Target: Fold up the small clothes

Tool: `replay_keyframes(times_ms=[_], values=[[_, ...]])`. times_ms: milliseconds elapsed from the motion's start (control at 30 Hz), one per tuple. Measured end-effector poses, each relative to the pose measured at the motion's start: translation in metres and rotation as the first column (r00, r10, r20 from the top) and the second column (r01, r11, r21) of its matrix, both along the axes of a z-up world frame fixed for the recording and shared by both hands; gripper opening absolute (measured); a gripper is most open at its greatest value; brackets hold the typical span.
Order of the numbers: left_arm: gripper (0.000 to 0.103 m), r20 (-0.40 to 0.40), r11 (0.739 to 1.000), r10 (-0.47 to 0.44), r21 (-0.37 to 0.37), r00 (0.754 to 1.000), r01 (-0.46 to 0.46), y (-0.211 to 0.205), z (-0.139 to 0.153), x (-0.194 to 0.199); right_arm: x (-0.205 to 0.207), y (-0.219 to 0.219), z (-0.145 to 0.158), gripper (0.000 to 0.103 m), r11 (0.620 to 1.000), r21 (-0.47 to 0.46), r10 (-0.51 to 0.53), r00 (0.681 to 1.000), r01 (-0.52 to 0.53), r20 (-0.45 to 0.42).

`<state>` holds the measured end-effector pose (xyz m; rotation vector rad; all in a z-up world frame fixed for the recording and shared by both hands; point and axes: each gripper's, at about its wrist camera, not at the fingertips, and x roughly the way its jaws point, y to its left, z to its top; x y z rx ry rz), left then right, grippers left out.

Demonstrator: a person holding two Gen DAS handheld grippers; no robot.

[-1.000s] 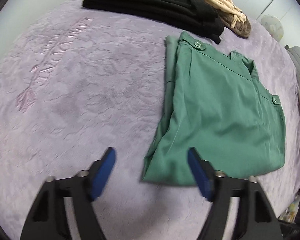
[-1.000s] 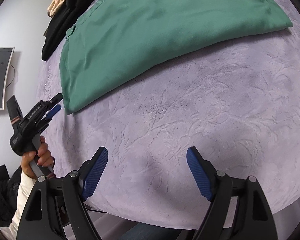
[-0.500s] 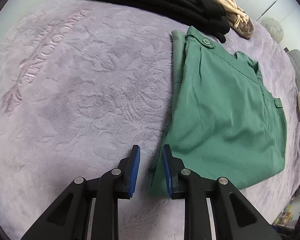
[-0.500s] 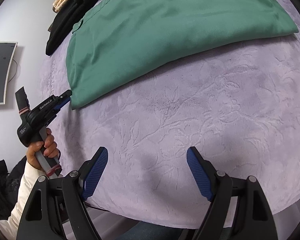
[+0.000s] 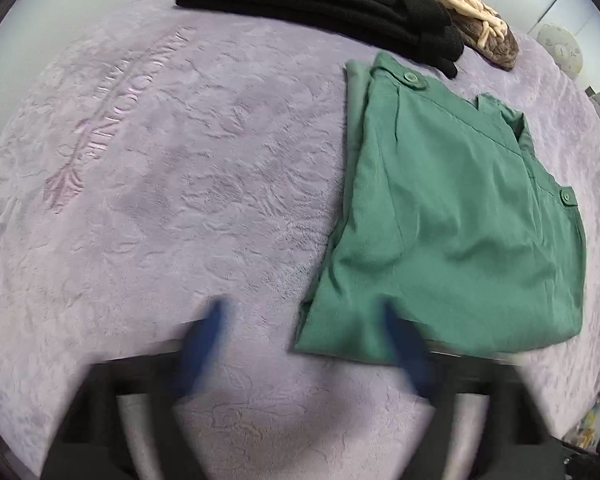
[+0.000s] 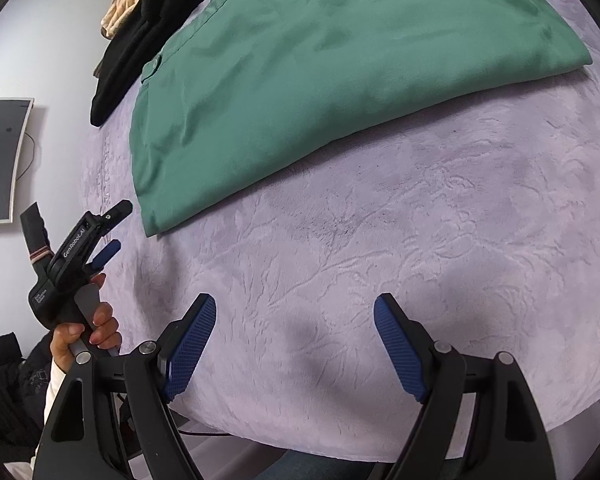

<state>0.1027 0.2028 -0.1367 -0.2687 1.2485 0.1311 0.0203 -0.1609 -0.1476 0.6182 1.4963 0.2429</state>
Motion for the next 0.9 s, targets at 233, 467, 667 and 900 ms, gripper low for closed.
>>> replay_keyframes(times_ms=[233,467,667,900], values=[[0.103,0.013,1.000,-0.003,0.031,1.000,0.002,-0.003,0.007,-0.001,0.001,-0.006,0.003,0.095,0.998,0.036,-0.057,0.997,0.055,0.049],[0.103,-0.012,0.997,-0.018,0.069,1.000,0.019,-0.009,0.004,0.001,0.006,0.005,0.002,0.103,0.995,0.093,-0.029,0.997,0.023,0.067],[0.103,-0.022,0.997,-0.007,0.083,1.000,0.009,-0.007,-0.001,0.004,0.007,0.007,-0.011,0.103,0.986,0.155,-0.074,0.996,0.065,0.057],[0.103,-0.023,0.999,-0.048,0.014,0.999,0.048,-0.003,-0.010,0.009,0.023,0.014,-0.034,0.103,0.962,0.257,-0.108,0.994,0.096,0.032]])
